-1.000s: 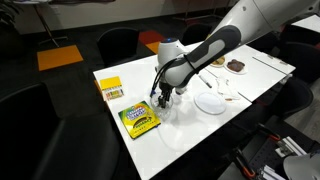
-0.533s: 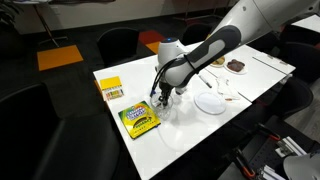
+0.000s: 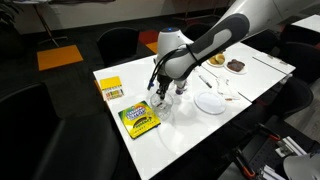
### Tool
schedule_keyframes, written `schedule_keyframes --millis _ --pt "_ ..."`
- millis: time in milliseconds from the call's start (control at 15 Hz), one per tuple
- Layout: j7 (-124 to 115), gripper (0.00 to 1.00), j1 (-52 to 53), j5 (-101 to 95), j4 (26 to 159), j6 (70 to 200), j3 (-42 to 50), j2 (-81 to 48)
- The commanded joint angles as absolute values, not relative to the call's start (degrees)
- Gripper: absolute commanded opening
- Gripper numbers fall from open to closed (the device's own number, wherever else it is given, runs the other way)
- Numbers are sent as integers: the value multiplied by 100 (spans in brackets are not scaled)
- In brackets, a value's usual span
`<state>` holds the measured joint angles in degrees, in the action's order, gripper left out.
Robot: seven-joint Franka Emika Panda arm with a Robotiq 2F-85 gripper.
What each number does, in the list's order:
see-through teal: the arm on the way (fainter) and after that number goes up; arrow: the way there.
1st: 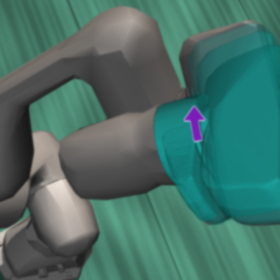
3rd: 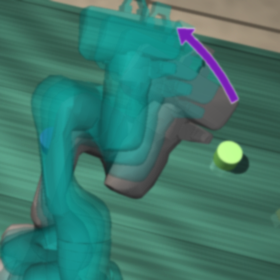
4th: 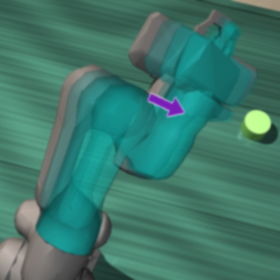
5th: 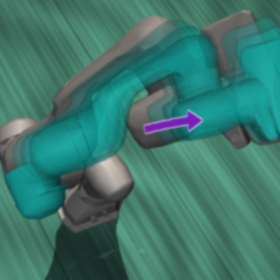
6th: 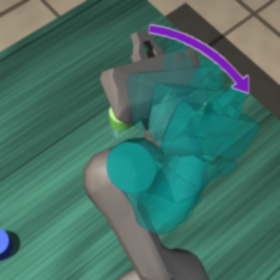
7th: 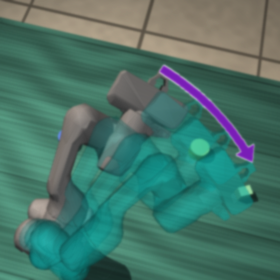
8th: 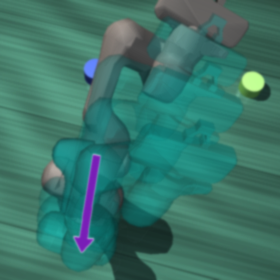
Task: Remove the lid from the bowl
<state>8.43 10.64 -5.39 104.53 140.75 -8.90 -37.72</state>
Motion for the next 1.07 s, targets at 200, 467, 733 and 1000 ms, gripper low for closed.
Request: schedule_keyframes --millis 200,467,733,1000 --pt "818 0 938 -80 11233 13465 -1172 -2788" --pt "622 0 988 144 11743 12595 -1133 -2198" --pt "427 0 1049 102 12119 12114 -1084 -1950" --pt "61 33 1067 3 12353 12359 -973 -2081"
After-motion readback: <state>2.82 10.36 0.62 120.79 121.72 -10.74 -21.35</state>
